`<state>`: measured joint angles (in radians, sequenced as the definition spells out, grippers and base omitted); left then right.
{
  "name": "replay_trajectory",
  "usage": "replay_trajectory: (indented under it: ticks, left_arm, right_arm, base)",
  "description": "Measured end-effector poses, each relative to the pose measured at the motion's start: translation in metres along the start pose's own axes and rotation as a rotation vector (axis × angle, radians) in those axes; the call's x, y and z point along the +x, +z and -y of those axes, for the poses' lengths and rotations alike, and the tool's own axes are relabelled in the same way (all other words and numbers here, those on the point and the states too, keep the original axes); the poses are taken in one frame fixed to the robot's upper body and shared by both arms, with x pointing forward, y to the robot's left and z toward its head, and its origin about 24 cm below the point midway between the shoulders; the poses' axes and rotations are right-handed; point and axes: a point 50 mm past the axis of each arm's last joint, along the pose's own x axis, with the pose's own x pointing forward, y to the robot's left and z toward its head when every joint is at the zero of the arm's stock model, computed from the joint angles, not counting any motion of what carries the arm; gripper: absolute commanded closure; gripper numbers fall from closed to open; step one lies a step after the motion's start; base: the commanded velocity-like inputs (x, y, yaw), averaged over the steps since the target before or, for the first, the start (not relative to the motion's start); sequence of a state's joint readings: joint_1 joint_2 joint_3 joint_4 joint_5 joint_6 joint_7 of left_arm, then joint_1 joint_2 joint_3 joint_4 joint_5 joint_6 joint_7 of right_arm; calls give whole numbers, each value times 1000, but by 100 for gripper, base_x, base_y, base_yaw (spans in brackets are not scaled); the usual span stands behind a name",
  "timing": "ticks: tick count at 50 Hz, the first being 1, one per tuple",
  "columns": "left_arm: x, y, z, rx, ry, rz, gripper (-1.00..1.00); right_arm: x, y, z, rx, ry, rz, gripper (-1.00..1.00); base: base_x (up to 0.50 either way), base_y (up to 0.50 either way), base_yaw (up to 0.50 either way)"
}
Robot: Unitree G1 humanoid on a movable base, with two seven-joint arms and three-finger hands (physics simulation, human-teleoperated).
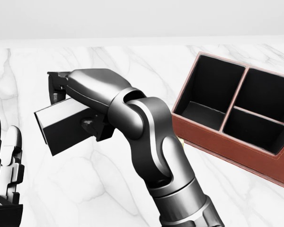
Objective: Pick up the book and place it in the caddy.
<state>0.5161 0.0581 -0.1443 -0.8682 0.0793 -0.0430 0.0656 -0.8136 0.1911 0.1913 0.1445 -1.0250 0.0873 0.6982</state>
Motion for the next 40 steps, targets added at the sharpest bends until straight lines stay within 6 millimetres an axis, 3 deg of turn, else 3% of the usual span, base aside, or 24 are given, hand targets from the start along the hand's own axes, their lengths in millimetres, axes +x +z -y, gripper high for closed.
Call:
replay_trajectory:
  ticks: [18, 40]
  left_arm:
    - [0, 1, 0, 0, 1, 2, -100]
    - [1, 3, -1, 2, 2, 5, -100]
  right_arm:
    - [-17, 8, 38, -57, -143, 41, 100]
    - [-29, -9, 47, -50, -177, 17, 100]
  base:
    - [0, 0, 0]
    - [0, 0, 0]
